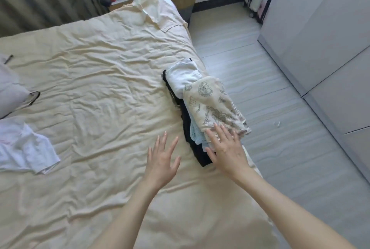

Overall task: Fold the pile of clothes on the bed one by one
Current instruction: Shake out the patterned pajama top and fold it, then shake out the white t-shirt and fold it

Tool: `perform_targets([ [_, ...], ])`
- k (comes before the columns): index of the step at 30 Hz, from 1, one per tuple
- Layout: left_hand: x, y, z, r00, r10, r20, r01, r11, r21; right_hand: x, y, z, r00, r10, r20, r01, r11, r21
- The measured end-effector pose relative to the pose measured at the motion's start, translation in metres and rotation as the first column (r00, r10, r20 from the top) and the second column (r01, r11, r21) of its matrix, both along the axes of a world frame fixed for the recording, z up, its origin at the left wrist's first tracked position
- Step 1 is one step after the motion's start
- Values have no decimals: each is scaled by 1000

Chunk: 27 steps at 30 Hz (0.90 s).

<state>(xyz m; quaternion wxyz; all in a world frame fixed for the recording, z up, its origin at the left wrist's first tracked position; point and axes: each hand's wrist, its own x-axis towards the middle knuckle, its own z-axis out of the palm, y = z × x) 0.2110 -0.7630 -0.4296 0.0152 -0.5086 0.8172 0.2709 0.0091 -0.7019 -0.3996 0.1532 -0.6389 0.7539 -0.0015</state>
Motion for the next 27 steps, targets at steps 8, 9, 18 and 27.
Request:
perform_targets([
  [8,184,76,-32,925,370,89,-379,916,128,167,10,-28,964,262,49,-267,950,161],
  [9,210,85,-39,914,392,100,-404,902,154,191,11,-35,957,285,56,-291,937,192],
  [18,416,91,-87,833,521,184,-550,814,187,379,-28,-92,886,460,64,-455,832,316],
  [27,561,-33,-186,738,574,355,-667,703,247,512,-158,-163,788,615,11,-587,747,311],
])
